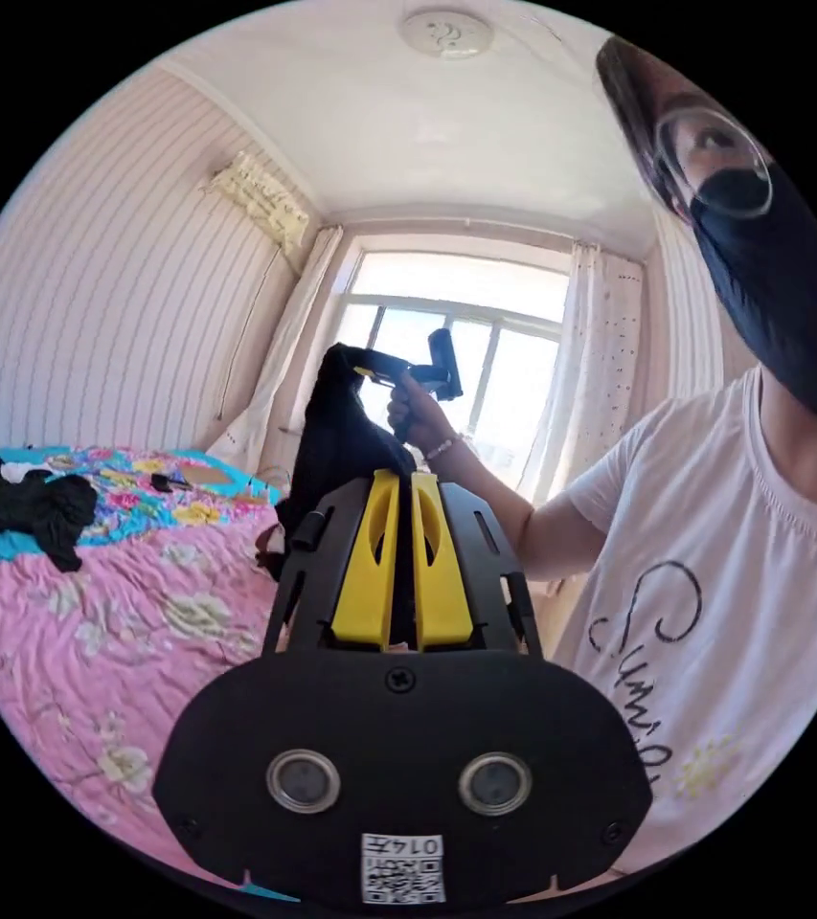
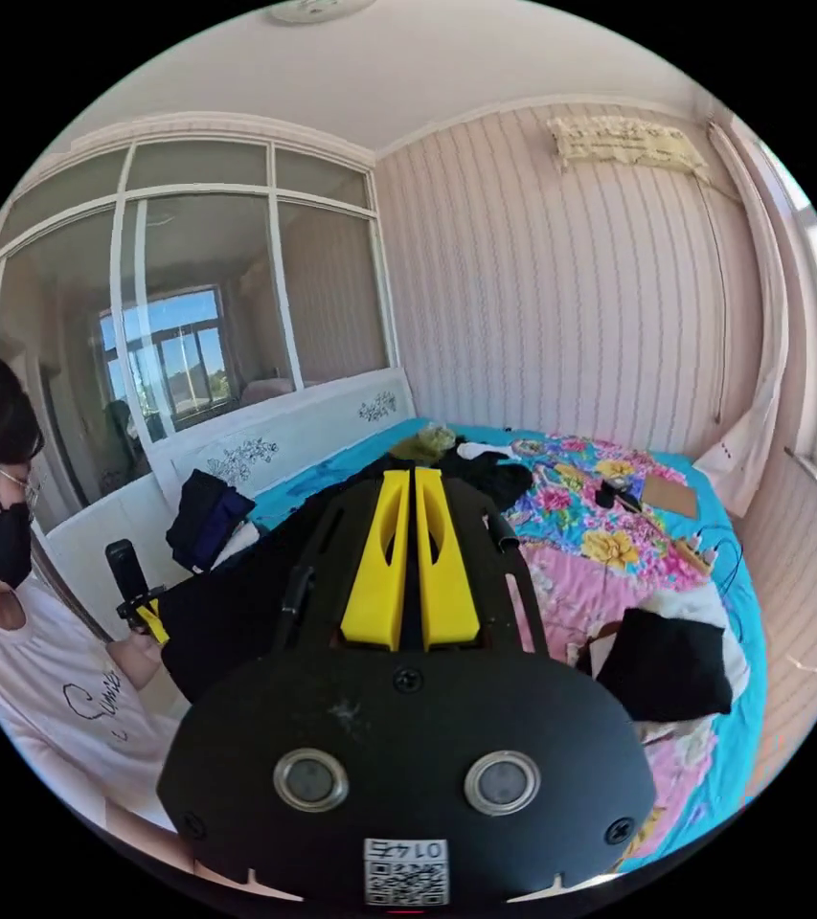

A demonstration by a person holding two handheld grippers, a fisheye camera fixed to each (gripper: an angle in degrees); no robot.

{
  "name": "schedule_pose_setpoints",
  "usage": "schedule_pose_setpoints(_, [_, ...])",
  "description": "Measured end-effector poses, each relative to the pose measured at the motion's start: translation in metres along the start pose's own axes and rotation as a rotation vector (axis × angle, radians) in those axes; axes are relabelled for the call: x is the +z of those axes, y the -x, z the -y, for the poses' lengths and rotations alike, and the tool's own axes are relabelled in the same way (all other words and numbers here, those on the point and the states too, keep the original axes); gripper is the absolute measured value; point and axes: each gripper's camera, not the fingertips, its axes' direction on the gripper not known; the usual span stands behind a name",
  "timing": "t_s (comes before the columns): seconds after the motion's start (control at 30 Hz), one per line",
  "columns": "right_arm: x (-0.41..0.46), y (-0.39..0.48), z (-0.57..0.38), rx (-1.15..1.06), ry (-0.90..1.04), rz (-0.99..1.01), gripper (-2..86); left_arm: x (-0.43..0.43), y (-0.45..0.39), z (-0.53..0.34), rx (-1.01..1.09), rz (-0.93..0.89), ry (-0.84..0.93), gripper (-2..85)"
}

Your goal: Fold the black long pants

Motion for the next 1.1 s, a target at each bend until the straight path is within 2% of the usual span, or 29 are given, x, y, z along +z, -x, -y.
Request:
schedule_pose_setpoints(0.03, [0.009, 0.008, 0.018, -0.031, 0.003, 0.028, 0.1, -0.013, -0.001, 0.007, 0.011, 0.039, -0.020, -0.9])
schedule_pose_setpoints(0.13, [0.100, 0.057, 0.080, -0.159, 0.110, 0.151, 0.2, -0.079, -0.010, 0.017, 0.041, 0.314, -0.047, -0.9])
schedule_pose_setpoints(0.2, [0.214, 0.098, 0.080, -0.209, 0.282, 0.256, 0.2, -0.125, -0.007, -0.009, -0.014, 0.546, 0.004, -0.9])
schedule_pose_setpoints(0.23, [0.245, 0.108, 0.071, -0.214, 0.322, 0.279, 0.2, -0.135, -0.004, -0.019, -0.048, 0.605, 0.031, -0.9])
schedule_pose_setpoints(0.3, [0.366, 0.147, 0.014, -0.203, 0.490, 0.366, 0.3, -0.173, 0.020, -0.072, -0.264, 0.783, 0.129, -0.8])
schedule_pose_setpoints(0.4, [0.493, 0.186, -0.091, -0.089, 0.752, 0.424, 0.3, -0.210, 0.054, -0.153, -0.551, 0.865, 0.194, -0.8])
schedule_pose_setpoints(0.47, [0.537, 0.205, -0.145, -0.039, 0.857, 0.434, 0.3, -0.219, 0.072, -0.189, -0.647, 0.920, 0.287, -0.8])
schedule_pose_setpoints(0.57, [0.568, 0.225, -0.186, -0.048, 0.918, 0.397, 0.3, -0.226, 0.096, -0.221, -0.714, 0.909, 0.361, -0.9])
schedule_pose_setpoints(0.73, [0.585, 0.253, -0.146, -0.161, 0.853, 0.404, 0.3, -0.243, 0.125, -0.220, -0.716, 0.892, 0.265, -0.9])
schedule_pose_setpoints(0.83, [0.604, 0.287, -0.108, -0.268, 0.822, 0.395, 0.4, -0.260, 0.137, -0.193, -0.632, 0.970, 0.222, -0.9])
schedule_pose_setpoints(0.97, [0.649, 0.339, -0.060, -0.239, 0.777, 0.506, 1.4, -0.311, 0.160, -0.176, -0.577, 1.194, 0.159, -0.8])
schedule_pose_setpoints(1.03, [0.670, 0.357, -0.057, -0.221, 0.786, 0.526, 2.5, -0.326, 0.184, -0.188, -0.607, 1.310, 0.252, -0.6])
schedule_pose_setpoints(1.1, [0.689, 0.364, -0.078, -0.179, 0.872, 0.495, 5.6, -0.344, 0.226, -0.233, -0.777, 1.362, 0.371, 0.1])
